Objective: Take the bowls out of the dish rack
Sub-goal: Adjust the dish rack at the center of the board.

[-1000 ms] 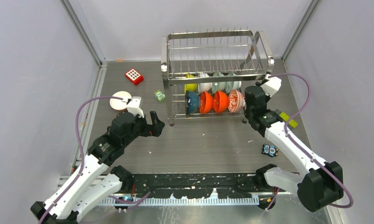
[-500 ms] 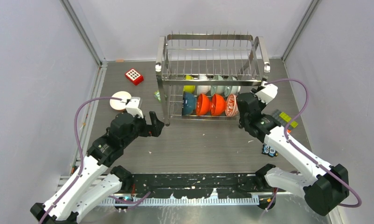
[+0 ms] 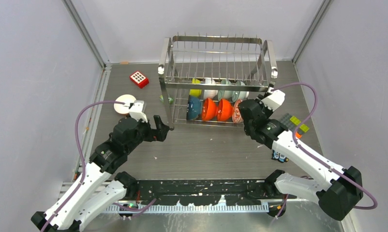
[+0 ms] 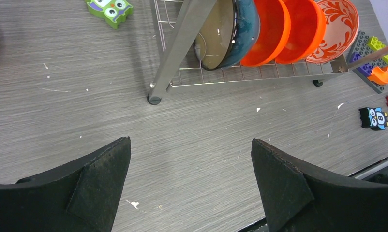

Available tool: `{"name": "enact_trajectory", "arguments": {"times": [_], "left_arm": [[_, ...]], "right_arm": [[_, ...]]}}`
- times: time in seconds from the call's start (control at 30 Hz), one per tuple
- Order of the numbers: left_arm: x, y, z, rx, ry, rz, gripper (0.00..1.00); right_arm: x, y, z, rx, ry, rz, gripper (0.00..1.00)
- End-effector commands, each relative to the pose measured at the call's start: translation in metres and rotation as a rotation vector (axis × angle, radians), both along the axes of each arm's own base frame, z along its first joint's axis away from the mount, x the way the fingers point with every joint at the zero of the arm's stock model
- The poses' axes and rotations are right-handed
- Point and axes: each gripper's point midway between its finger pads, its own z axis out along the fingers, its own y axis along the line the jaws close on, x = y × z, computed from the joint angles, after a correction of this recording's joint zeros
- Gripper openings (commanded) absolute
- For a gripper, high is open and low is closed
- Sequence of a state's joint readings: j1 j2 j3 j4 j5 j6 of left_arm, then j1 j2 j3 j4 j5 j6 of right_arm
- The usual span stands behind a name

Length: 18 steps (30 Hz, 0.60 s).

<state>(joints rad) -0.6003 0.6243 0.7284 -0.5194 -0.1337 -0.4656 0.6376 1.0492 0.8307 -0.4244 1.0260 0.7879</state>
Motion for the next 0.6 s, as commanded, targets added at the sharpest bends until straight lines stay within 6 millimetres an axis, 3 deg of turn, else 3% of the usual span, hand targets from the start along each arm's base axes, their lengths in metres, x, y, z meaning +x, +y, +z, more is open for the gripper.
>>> {"name": "enact_trajectory", "arguments": {"times": [0.0, 0.2, 0.43, 0.57], "left_arm": [[0.006, 0.0, 0.011, -0.017, -0.053, 0.013, 0.96], [0.006, 0.003, 0.009, -0.007, -0.052, 0.025, 0.96], [0.007, 0.004, 0.008, 0.0, -0.049, 0.03, 0.96], [0.008, 0.003, 0.007, 0.004, -0.043, 0.028, 0.96]], "right_arm": [[0.014, 0.065, -0.011, 0.309, -0.03, 0.103, 0.28], [0.024, 0.074, -0.009, 0.299, -0.032, 0.113, 0.33], [0.006, 0.065, -0.004, 0.281, -0.022, 0.167, 0.62], [-0.009, 0.056, -0.001, 0.252, -0.001, 0.209, 0.72]]}}
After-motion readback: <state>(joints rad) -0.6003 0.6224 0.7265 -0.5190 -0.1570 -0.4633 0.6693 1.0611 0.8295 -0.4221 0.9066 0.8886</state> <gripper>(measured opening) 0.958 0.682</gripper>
